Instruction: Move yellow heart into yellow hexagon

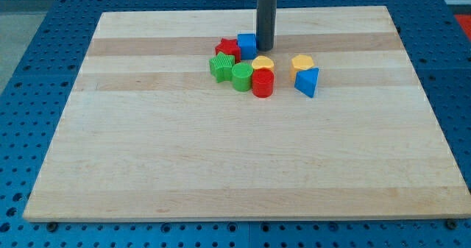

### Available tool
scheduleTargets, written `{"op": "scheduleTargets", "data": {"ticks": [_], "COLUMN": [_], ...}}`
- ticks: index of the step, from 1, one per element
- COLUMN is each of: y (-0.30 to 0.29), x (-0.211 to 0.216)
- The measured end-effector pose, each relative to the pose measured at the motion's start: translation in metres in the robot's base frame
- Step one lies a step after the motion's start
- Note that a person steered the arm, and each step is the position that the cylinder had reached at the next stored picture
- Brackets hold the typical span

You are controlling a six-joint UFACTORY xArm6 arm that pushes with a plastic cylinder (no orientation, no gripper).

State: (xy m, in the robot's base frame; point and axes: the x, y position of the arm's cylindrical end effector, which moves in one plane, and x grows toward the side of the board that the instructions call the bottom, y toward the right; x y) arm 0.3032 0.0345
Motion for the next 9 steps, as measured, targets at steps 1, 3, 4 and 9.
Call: {"op": "scheduleTargets", "data": {"ticks": [1,3,4,9], "y": [-0.001,-0.003,-0.005,-0.035], "x": [0.0,0.024,0.032,0.06]}}
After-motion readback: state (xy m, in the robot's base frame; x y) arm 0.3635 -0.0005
